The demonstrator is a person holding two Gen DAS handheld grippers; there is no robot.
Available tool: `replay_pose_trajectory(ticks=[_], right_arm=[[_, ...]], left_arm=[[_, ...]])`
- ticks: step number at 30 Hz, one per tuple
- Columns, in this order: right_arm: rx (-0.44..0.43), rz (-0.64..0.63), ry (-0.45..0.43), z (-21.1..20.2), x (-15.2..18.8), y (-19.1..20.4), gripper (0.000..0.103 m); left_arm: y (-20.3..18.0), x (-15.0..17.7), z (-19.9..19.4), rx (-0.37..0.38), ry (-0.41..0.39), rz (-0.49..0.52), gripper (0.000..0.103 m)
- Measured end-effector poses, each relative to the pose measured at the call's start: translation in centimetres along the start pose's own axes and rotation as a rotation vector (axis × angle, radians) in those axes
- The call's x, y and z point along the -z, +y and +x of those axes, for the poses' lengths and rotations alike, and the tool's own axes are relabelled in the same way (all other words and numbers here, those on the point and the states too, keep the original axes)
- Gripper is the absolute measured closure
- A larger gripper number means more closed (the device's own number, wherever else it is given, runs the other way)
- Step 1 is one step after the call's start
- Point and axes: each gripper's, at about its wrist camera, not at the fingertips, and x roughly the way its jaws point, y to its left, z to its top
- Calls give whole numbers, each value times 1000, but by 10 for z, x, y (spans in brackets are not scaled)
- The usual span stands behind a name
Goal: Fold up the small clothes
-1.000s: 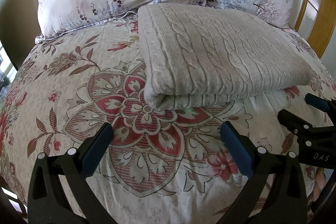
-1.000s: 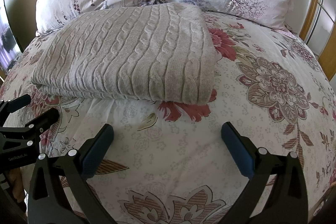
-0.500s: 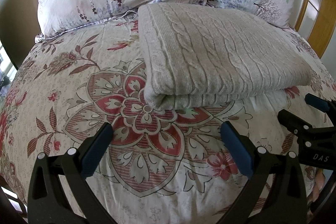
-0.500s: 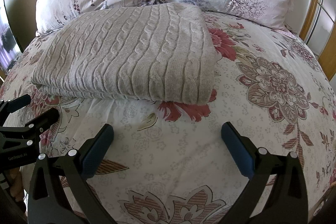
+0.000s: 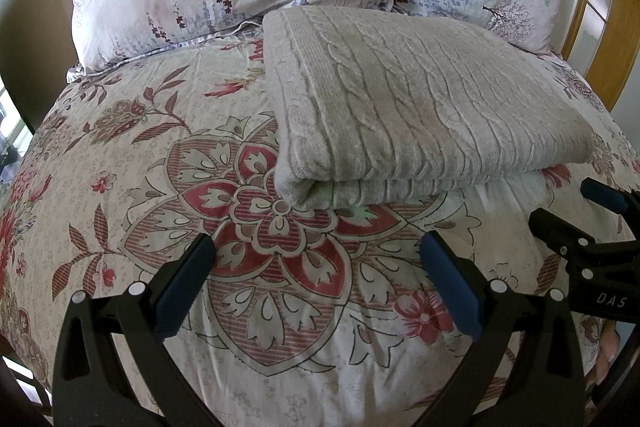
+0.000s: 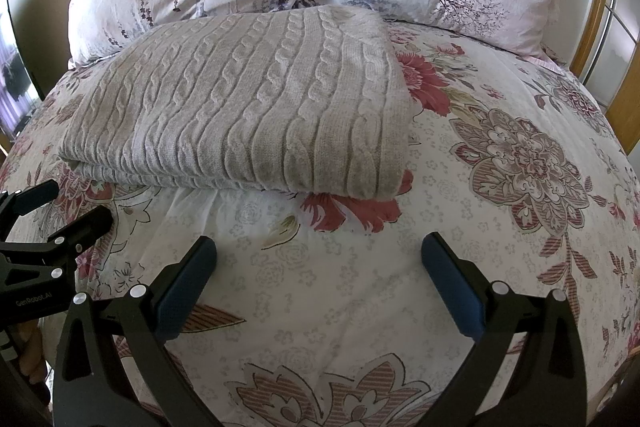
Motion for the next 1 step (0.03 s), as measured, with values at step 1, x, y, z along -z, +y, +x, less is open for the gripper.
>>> replay_pose_trajectory(ticks=[1], right_arm=[[0,0,0,0,0,0,1]], left_arm=[[0,0,0,0,0,0,2]])
